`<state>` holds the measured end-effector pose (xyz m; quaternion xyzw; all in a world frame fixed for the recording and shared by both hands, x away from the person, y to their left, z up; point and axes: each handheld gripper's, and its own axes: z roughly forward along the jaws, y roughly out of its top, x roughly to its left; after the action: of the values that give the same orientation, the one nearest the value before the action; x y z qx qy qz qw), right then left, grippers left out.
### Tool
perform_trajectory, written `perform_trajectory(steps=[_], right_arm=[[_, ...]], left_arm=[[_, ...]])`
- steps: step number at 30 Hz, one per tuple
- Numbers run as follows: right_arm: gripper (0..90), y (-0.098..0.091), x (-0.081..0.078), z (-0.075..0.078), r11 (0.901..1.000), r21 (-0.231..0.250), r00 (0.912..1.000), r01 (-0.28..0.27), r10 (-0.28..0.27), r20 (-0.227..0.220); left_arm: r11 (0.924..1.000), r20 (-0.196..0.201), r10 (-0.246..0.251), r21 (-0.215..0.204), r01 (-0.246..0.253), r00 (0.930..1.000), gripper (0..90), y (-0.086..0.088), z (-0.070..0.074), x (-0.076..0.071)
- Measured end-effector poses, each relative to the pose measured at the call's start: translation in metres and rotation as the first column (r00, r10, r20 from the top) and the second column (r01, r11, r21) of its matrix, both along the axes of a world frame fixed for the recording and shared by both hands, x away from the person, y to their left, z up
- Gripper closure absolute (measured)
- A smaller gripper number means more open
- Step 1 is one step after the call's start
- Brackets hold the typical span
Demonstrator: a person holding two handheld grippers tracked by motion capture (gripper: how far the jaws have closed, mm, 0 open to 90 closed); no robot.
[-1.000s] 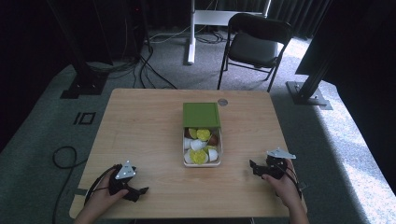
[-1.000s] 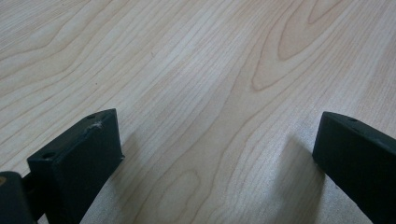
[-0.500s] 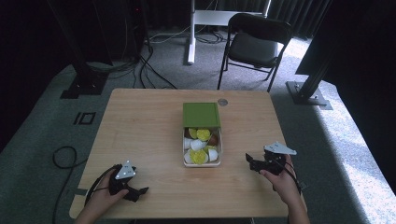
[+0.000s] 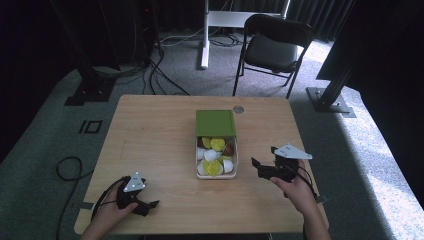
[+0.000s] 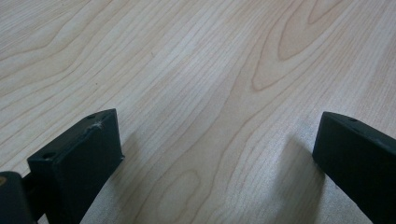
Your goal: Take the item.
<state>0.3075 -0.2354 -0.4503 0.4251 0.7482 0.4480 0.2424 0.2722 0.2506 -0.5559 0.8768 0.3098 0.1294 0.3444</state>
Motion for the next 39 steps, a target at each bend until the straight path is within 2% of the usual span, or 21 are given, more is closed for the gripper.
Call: perform_trajectory(steps=[11, 22, 33, 39], right_arm=[[14.3, 0.036, 0.002, 0.013, 0.9952, 0.021, 0.9951, -0.096, 0.095, 0.028], [14.3, 0.062, 0.003, 0.015, 0.9881, 0.023, 0.9879, -0.152, 0.151, 0.035], [16.7, 0.09, 0.007, 0.007, 0.9778, 0.009, 0.9776, -0.209, 0.209, 0.025], [21.2, 0.104, 0.008, -0.001, 0.9737, -0.001, 0.9736, -0.228, 0.228, 0.018]], left_arm=[[1.0, 0.001, 0.0, 0.0, 0.0, 1.0, 2.2, 0.0, 0.0, 0.0], [1.0, 0.001, 0.0, 0.0, 0.0, 1.0, 2.2, 0.0, 0.0, 0.0], [1.0, 0.001, 0.0, 0.0, 0.0, 1.0, 2.2, 0.0, 0.0, 0.0], [1.0, 0.001, 0.0, -0.001, 0.0, 1.0, 2.2, 0.0, 0.0, 0.0]])
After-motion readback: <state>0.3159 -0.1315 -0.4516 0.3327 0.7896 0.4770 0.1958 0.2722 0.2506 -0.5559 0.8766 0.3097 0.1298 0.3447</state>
